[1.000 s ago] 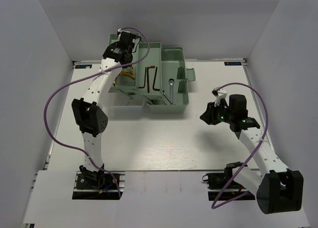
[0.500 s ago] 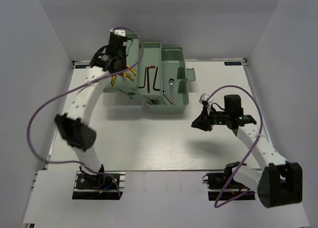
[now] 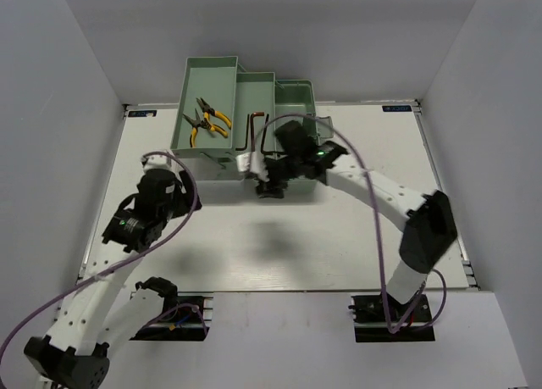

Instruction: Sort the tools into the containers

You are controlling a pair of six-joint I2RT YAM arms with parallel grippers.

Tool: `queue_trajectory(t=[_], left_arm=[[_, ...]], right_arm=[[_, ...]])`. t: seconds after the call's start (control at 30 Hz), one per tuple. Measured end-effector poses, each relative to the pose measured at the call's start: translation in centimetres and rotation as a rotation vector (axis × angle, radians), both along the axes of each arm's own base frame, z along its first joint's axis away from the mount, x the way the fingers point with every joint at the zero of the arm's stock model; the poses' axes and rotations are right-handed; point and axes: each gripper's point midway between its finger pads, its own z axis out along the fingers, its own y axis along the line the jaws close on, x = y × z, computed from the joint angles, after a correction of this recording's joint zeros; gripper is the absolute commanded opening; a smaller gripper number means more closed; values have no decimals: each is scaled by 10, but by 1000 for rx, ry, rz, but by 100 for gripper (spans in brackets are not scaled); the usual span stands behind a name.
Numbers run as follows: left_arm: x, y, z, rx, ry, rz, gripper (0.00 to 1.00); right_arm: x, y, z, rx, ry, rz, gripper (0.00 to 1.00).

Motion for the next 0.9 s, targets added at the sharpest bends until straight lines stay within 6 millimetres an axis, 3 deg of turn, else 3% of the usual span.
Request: queue_trajectory(t=[0.03, 0.1, 0.2, 0.3, 0.4, 0.6, 0.73, 0.9], left_arm=[[-5, -3, -24, -6, 72, -2, 87], [-20, -5, -54, -23, 172, 2, 88], [-32, -4, -53, -77, 166, 24, 88], [-42, 5, -42, -123, 113, 81, 89], [-50, 8, -42, -182, 104, 137, 89], [-75, 13, -79, -247, 249, 281, 91], [-90, 21, -80, -288, 269, 367, 91], [-108, 37, -44, -391, 118, 435, 89]], right_arm=[[-6, 18, -7, -33, -18, 18, 67], [-9, 50, -24, -93, -66, 12, 68], [-10, 97, -49, -177, -151, -32, 68], [-5, 126, -55, -186, -216, -77, 67], [11, 140, -46, -168, -288, -147, 67], [36, 165, -35, -114, -391, -227, 67], [37, 177, -56, -131, -397, -204, 65], [38, 179, -94, -189, -380, -181, 65]])
